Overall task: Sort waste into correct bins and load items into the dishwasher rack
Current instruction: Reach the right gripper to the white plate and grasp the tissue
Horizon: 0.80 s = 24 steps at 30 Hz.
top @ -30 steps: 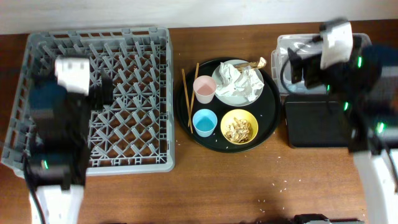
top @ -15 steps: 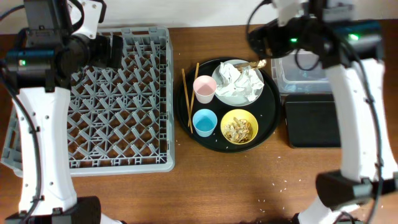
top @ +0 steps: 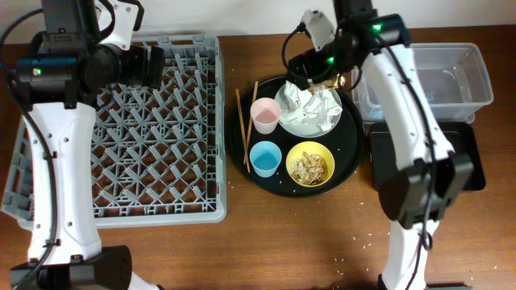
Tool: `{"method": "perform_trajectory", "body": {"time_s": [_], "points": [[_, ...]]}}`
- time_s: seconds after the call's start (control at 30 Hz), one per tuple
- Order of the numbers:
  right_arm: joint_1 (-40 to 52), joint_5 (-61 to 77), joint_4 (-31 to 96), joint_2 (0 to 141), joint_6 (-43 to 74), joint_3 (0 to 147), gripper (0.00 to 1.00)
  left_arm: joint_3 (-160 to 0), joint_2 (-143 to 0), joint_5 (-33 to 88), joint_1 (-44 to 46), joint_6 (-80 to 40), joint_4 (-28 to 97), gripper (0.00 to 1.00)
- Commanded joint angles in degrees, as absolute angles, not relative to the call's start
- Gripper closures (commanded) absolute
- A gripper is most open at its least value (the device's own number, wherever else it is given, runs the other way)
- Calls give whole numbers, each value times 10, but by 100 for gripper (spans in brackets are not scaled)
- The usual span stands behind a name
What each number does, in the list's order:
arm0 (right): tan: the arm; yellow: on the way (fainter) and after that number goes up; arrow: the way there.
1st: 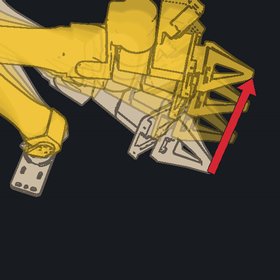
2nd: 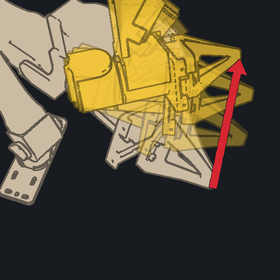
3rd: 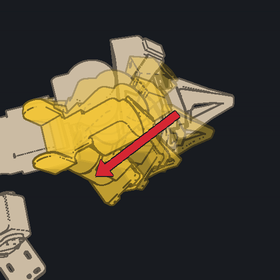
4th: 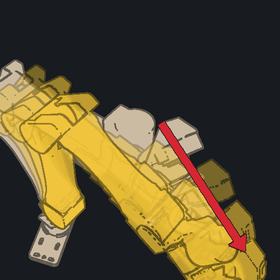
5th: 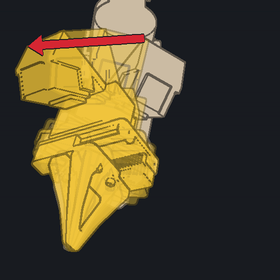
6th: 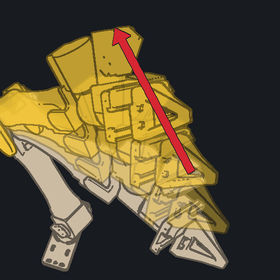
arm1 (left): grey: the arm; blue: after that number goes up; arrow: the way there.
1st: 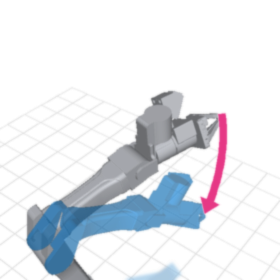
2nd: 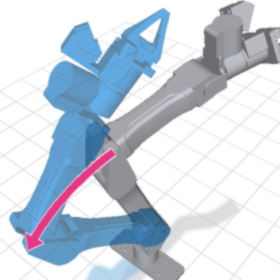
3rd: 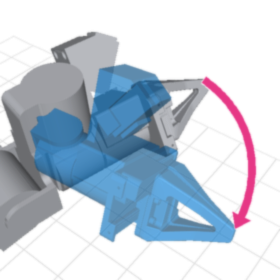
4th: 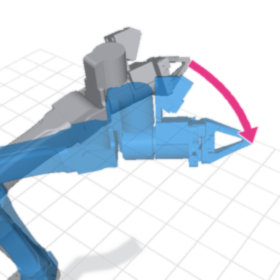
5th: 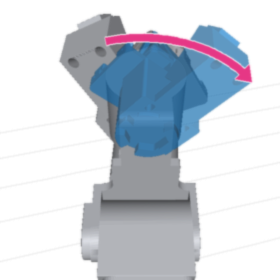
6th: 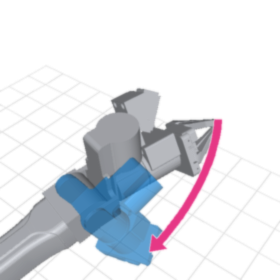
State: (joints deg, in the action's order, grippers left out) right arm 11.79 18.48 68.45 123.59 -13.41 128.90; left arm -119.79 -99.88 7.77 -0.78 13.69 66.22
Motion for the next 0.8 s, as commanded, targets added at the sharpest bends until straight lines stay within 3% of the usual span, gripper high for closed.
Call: {"method": "perform_trajectory", "body": {"time_s": [0.0,0.13,0.43,0.77], "points": [[119,144,670,1304,-89,1298,1,-1211,-1000,88,-9,129,661,1],[119,86,635,1366,-50,1298,8,-1211,-1000,88,-9,129,661,1],[120,8,573,1405,-51,1283,7,-1211,-1000,88,-9,129,661,1],[131,10,561,1410,-51,1226,8,-1212,-1000,88,-9,129,661,1]]}}
